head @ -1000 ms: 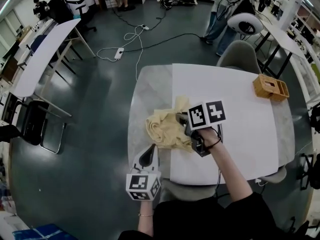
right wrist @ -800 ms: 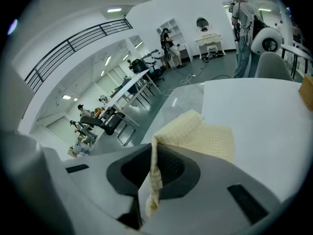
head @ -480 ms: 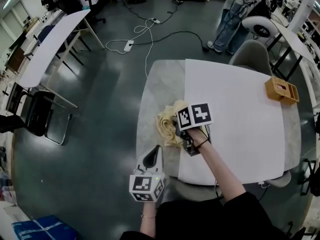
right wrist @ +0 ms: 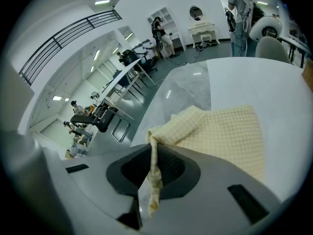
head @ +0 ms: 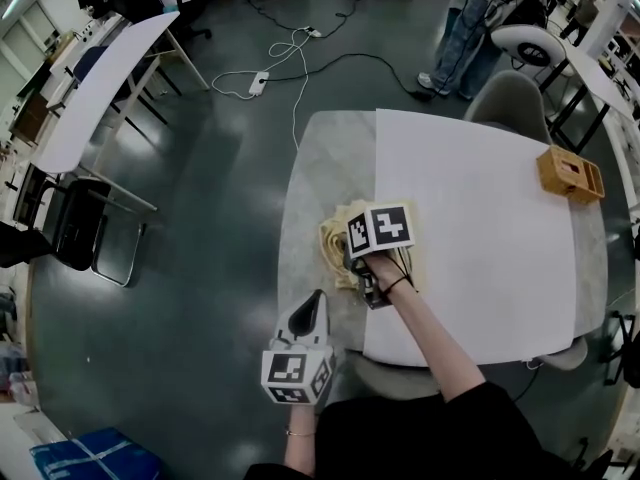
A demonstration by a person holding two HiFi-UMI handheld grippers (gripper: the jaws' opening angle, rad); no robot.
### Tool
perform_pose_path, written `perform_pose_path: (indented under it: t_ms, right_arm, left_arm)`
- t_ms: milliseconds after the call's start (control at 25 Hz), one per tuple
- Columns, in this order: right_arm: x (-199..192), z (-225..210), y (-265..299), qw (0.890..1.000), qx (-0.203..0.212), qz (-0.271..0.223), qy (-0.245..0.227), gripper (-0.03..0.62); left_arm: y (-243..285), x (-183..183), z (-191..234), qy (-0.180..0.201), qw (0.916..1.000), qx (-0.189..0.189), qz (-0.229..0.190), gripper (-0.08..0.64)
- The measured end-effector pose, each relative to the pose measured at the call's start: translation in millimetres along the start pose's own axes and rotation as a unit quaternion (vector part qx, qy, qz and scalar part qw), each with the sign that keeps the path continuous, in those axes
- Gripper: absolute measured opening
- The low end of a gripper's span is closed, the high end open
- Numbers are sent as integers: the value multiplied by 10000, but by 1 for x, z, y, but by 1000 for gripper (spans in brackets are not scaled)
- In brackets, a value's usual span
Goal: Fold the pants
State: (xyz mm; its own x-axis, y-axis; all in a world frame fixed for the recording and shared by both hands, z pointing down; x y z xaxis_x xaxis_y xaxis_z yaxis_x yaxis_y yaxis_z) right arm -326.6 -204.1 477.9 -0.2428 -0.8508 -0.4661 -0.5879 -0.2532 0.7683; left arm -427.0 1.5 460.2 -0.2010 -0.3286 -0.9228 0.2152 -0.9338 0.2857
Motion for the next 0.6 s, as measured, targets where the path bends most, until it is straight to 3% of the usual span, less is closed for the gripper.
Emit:
perform_pose_path:
  t_ms: [280, 600]
  right_arm:
    - [-4, 6, 16, 9997, 29, -43, 248, 41]
    - [-8, 14, 23, 9981, 416, -145, 438, 188]
  left_arm:
    - [-4, 1, 11, -23, 10000, 14, 32, 14]
    - [-7, -2, 10, -27, 10000, -25, 59, 14]
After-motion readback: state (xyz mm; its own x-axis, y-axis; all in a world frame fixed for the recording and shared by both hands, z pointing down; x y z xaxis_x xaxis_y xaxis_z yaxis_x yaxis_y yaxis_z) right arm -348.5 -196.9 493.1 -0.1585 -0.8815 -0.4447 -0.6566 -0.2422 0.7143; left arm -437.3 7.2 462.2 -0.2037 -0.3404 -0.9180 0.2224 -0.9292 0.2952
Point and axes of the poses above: the fingertips, and each gripper's own axes: y forward along the fingers, z to its left, x out of its top, the point moved 10 cm from there along -y, backward along the fingers, and after that the axes turned 4 degrees about -z, right-handed, at the moved point
